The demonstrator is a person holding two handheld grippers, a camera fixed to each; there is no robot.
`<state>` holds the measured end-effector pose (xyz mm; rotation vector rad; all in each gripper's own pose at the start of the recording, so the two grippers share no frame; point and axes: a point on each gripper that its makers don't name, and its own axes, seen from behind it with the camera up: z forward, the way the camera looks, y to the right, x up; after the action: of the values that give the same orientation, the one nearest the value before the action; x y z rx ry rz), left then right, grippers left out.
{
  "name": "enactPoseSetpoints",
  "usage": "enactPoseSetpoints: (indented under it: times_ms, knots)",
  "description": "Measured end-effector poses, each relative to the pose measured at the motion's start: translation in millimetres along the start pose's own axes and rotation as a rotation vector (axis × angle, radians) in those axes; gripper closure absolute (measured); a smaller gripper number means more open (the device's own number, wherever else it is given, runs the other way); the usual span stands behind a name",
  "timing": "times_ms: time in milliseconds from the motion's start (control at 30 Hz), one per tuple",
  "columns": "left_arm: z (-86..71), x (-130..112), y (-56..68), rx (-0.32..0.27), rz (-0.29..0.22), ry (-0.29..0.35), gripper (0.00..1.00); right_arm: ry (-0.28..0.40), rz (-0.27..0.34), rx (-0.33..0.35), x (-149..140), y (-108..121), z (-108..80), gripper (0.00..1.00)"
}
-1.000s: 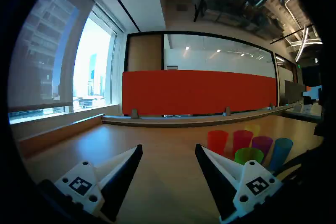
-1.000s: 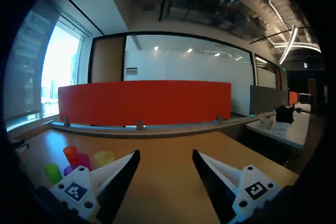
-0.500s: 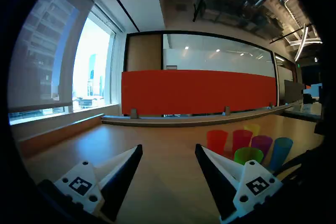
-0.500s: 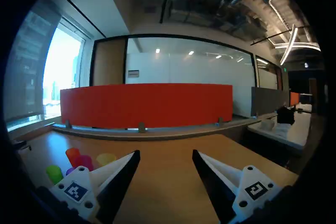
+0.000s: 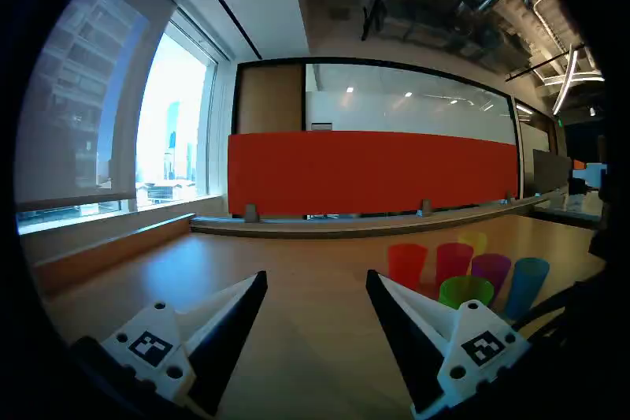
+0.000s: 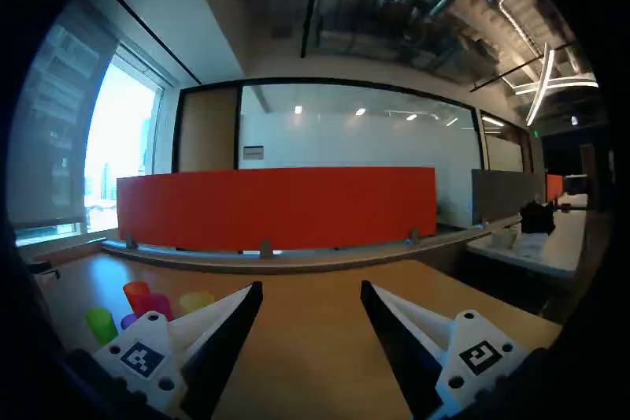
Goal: Pour water
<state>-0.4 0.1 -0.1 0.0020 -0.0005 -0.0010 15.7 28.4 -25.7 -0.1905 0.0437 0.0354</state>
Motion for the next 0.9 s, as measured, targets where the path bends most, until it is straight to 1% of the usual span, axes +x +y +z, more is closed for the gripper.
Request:
enactPoseSetpoints:
  times_ms: [167, 367, 467, 667, 900]
  knots:
    - [-0.4, 0, -0.2, 0.0, 0.0, 0.0, 0.06, 0.016, 0.004, 0.015, -10, 1, 0.8, 0.04]
    - [-0.4, 0, 0.3, 0.0, 0.0, 0.0, 0.07, 0.026, 0.028, 0.029, -26, 0, 1.2, 0.01]
    - [-0.5, 0, 0.2, 0.0, 0.0, 0.0, 0.06, 0.035, 0.024, 0.044, -33, -2, 1.0, 0.01]
    - [-0.8, 0, -0.2, 0.0, 0.0, 0.0, 0.06, 0.049, -0.007, 0.076, -41, -11, 1.0, 0.01]
    - [-0.9, 0, -0.5, 0.0, 0.0, 0.0, 0.06, 0.049, -0.011, 0.091, -49, -19, 4.6, 0.01]
